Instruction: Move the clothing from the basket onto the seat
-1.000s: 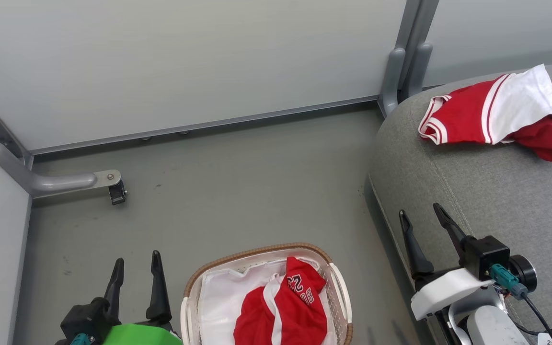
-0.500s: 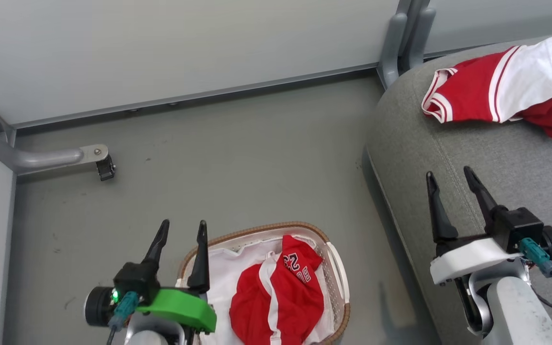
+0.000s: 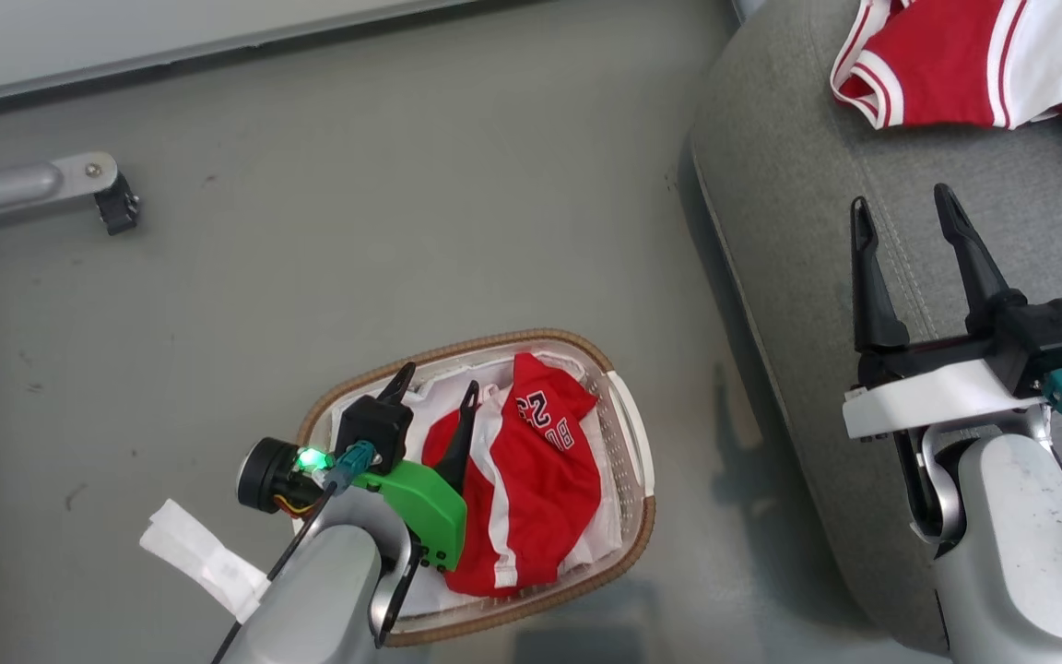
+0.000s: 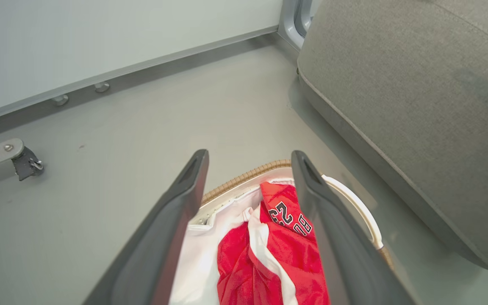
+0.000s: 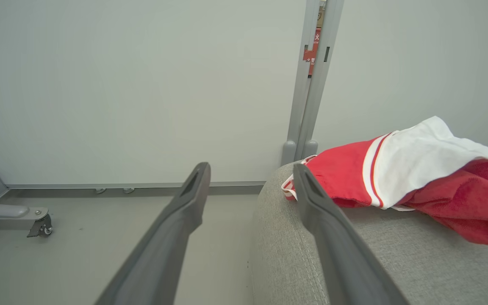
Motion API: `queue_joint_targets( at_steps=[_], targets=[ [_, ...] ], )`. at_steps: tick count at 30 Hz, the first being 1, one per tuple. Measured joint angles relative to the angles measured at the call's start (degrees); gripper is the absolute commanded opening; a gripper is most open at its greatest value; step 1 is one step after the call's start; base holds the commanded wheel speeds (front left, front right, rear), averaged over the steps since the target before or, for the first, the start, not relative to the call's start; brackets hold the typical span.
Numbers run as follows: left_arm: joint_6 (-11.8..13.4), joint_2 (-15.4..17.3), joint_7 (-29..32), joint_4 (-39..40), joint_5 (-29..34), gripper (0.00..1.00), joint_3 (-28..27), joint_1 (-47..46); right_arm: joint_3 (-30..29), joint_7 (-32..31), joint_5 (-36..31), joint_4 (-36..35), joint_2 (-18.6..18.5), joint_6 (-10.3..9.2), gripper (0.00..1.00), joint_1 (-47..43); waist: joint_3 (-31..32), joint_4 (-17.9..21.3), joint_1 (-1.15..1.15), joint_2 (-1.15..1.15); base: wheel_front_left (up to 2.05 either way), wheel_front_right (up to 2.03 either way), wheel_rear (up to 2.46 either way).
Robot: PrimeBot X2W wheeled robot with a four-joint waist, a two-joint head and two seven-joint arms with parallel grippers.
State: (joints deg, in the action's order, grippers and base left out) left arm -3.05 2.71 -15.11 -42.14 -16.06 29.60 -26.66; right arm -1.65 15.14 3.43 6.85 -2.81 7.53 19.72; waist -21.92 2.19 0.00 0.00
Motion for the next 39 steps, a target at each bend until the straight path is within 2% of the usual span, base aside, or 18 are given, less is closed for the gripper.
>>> queue_joint_targets(
  at_steps=[8, 11, 21, 30, 31, 33, 35, 37, 39],
  targets=[
    [-0.3, 0.0, 0.8, -11.9, -3.6, 1.0, 5.4, -7.7, 1.7, 0.0, 0.4, -2.6, 0.0, 0.0, 1.0, 3.6, -8.6, 2.4, 0.0, 0.0, 0.0, 0.0, 0.0],
    [0.5, 0.0, 0.9, -15.2, -4.2, 1.0, 6.2, -10.3, 2.4, 0.0, 0.2, -3.3, 0.0, 0.0, 1.0, 4.5, -11.7, 3.4, 0.01, 0.0, 0.0, 0.0, 0.0],
    [0.5, 0.0, 0.8, -21.9, -7.6, 1.0, 8.1, -15.7, 2.1, 0.0, 0.1, -5.7, 0.0, 0.0, 1.0, 7.0, -21.2, 6.5, 0.01, 0.0, 0.0, 0.0, 0.0],
    [-0.3, 0.0, 0.9, -27.9, -8.3, 1.0, 9.0, -18.2, 3.3, 0.0, 0.7, -7.0, 0.0, 0.0, 1.0, 8.5, -26.6, 8.9, 0.01, 0.0, 0.0, 0.0, 0.0],
    [-0.5, 0.0, 0.9, -28.2, -8.3, 0.87, 9.0, -18.3, 3.4, 0.0, 0.8, -7.0, 0.0, 0.0, 1.0, 8.6, -26.9, 9.2, 0.01, 0.0, 0.0, 0.0, 0.0],
    [-0.7, 0.0, 0.8, -28.4, -8.6, 0.42, 9.1, -18.3, 3.6, 0.0, 1.0, -7.0, 0.0, 0.0, 1.0, 8.8, -27.2, 9.6, 0.01, 0.0, 0.0, 0.0, 0.0],
    [-1.0, 0.0, 0.4, -28.2, -8.6, 0.24, 9.2, -18.3, 4.0, 0.0, 1.2, -6.8, 0.0, 0.0, 1.0, 8.8, -27.2, 9.8, 0.01, 0.0, 0.0, 0.0, 0.0],
    [-1.0, 0.0, 0.3, -27.8, -8.8, 0.0, 9.1, -18.3, 4.2, 0.0, 1.3, -6.7, 0.0, 0.0, 1.0, 8.8, -26.8, 9.9, 0.01, 0.0, 0.0, 0.0, 0.0],
    [-1.0, 0.2, 0.2, -26.8, -8.8, 0.0, 9.1, -18.2, 4.4, 0.0, 1.4, -6.3, 0.0, 0.0, 1.0, 8.8, -26.1, 9.8, 0.01, 0.0, 0.0, 0.0, 0.0]
  ],
)
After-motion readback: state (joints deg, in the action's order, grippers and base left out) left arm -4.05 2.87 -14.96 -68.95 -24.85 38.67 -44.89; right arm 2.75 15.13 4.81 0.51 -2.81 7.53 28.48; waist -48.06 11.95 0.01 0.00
